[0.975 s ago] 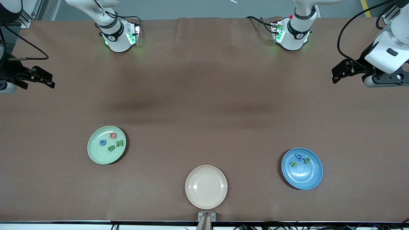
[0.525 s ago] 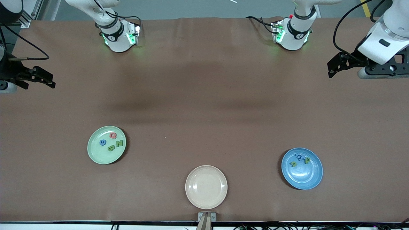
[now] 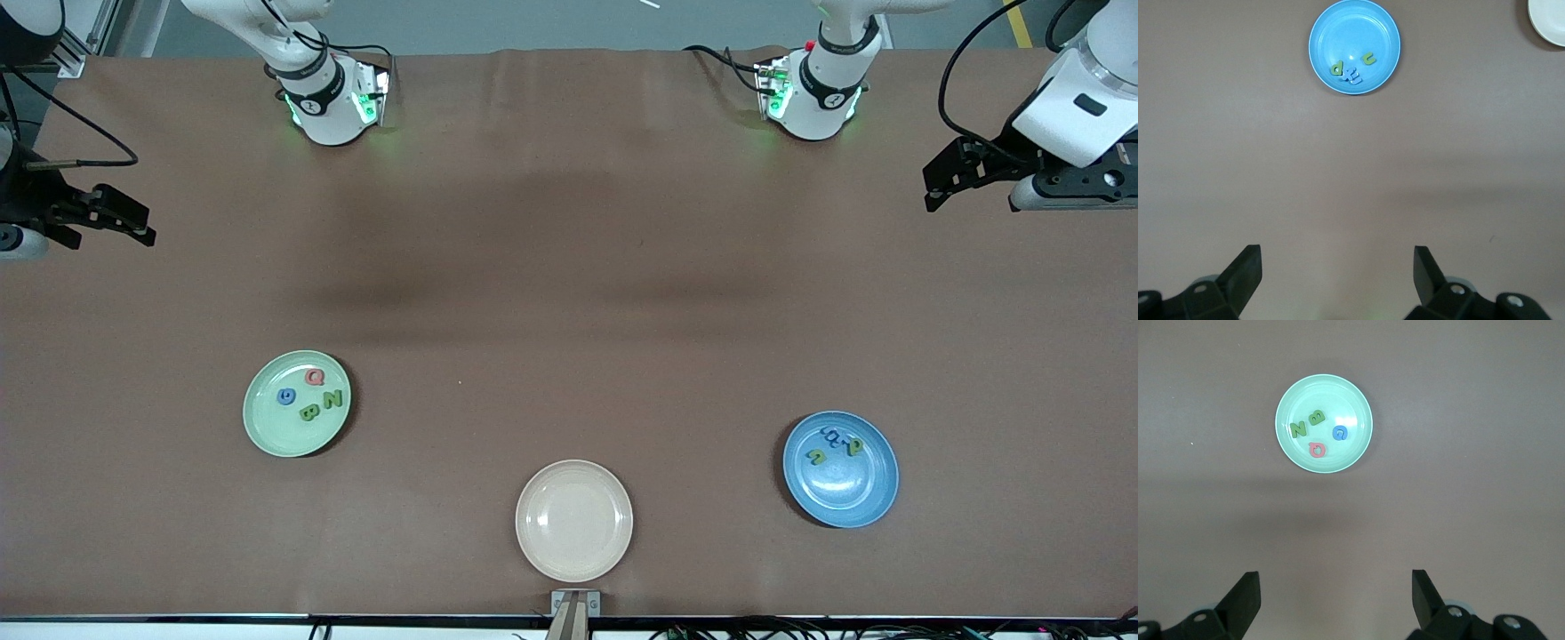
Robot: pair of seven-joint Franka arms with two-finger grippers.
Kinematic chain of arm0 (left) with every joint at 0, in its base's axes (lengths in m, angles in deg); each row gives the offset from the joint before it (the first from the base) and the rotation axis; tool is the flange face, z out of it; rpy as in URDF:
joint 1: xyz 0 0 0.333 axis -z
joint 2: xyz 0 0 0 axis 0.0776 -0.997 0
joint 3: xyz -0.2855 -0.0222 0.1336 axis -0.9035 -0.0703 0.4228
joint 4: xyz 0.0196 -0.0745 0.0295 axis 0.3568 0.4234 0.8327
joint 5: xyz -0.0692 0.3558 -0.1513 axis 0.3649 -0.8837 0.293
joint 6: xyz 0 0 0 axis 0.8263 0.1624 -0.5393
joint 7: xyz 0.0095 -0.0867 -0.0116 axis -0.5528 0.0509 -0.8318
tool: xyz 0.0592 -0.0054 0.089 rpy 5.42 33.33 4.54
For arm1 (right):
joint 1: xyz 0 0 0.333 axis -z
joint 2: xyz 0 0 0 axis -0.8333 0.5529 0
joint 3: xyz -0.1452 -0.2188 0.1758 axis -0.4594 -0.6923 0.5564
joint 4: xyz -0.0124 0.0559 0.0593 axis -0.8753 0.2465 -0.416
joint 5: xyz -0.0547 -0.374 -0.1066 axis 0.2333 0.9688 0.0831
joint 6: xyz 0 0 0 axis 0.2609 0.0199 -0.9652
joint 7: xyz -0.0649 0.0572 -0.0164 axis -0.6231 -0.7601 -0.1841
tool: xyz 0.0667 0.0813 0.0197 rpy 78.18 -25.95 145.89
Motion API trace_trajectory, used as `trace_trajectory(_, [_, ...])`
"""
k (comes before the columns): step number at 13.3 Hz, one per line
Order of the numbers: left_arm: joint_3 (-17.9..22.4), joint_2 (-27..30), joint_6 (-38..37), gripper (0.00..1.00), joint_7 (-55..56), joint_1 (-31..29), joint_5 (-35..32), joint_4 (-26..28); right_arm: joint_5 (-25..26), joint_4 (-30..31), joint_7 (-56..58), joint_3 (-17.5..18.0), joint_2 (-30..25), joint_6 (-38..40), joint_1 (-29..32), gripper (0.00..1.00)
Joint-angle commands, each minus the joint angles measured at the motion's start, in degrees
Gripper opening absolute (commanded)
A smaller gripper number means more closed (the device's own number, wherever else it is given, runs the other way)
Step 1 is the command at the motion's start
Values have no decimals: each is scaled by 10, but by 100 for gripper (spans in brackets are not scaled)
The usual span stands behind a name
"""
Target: Sort upper and lower case letters into plates
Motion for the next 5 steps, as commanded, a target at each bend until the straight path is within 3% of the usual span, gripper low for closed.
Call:
trace_trajectory(1, [2,6,-2,100,-11,-2,6,-3,-8,13,-3,2,-13,-9,-3,100])
trace_trajectory(5, [2,5,-4,100,-11,-2,3,-8,-8,12,-3,2,-13,-12,-3,100])
